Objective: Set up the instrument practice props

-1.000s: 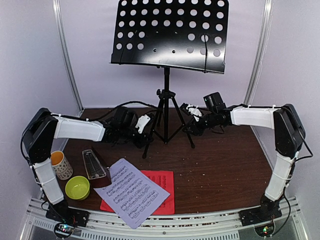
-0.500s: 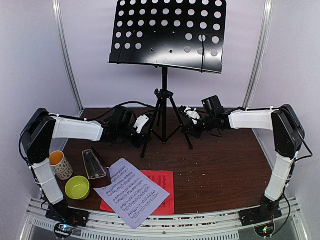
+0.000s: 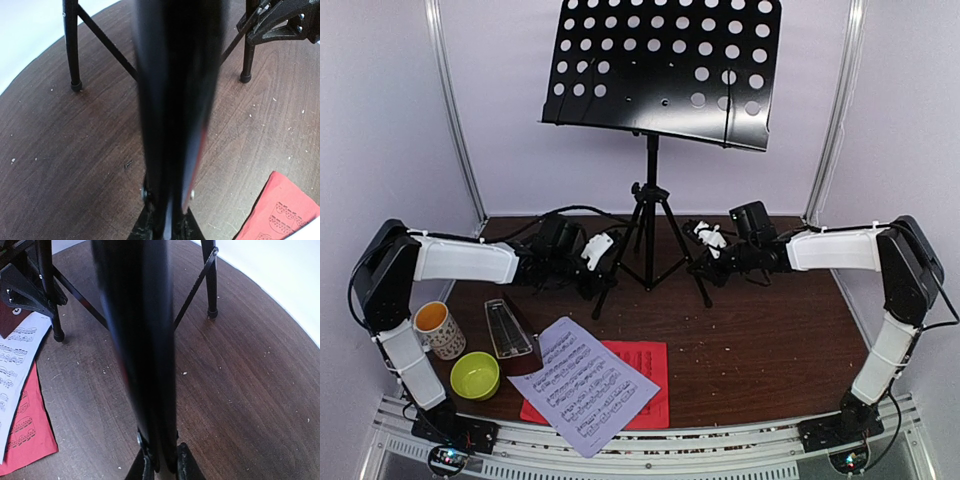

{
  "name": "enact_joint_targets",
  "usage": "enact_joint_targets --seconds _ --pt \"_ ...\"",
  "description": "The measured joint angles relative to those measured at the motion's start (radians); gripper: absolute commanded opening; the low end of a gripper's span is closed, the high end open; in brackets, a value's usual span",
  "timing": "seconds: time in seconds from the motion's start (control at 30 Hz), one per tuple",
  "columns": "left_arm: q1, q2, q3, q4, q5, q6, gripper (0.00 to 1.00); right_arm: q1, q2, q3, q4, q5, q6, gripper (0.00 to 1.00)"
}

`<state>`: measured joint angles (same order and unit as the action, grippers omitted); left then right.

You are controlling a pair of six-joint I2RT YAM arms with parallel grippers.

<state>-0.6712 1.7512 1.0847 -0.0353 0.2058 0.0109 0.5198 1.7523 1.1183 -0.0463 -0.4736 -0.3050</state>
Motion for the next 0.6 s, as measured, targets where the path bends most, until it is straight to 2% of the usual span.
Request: enact_joint_targets --seconds 0.6 --pt "-0.002 -0.097 -0.09 -0.009 0.002 0.017 0.0 0.032 -0.096 -0.077 -0.064 0.093 0.092 0.0"
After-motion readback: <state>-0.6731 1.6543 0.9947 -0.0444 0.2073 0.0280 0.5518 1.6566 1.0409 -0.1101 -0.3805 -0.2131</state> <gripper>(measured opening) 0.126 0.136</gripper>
